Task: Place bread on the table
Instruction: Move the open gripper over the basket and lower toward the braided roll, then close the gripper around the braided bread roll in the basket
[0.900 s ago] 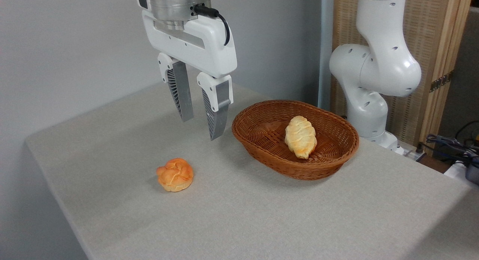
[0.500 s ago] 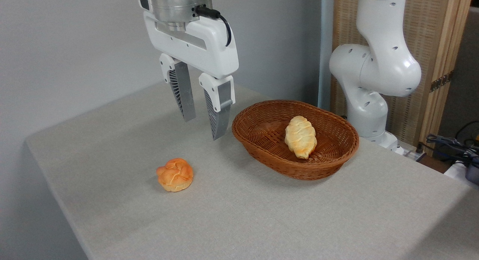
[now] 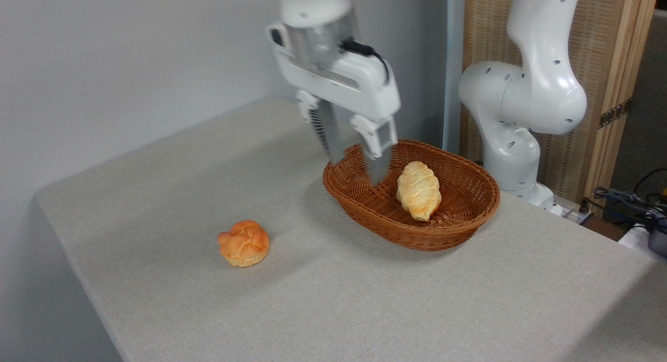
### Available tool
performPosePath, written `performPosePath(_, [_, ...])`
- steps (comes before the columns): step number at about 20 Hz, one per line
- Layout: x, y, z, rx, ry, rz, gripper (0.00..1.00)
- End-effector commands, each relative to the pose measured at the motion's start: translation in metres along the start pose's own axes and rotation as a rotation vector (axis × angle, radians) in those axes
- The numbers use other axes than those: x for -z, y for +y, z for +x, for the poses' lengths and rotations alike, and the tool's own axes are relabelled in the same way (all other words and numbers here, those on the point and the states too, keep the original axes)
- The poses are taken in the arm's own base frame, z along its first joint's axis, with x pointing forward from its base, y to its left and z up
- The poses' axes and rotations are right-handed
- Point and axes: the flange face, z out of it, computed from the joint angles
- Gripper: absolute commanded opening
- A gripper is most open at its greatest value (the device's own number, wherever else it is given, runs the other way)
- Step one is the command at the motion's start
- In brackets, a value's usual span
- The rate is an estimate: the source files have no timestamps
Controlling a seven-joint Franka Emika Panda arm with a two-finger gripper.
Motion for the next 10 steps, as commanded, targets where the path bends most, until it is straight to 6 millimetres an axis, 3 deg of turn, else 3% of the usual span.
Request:
performPosePath(1, [-0.039,0.036,-0.036,-0.021,-0.030,-0.014,1.00])
performPosePath(4, [-0.065,0.052,-0.050,-0.023,-0.057,-0.037,1.00])
performPosePath(10, [-0.101,0.071,-0.045,0.172,-0.102,-0.060,1.00])
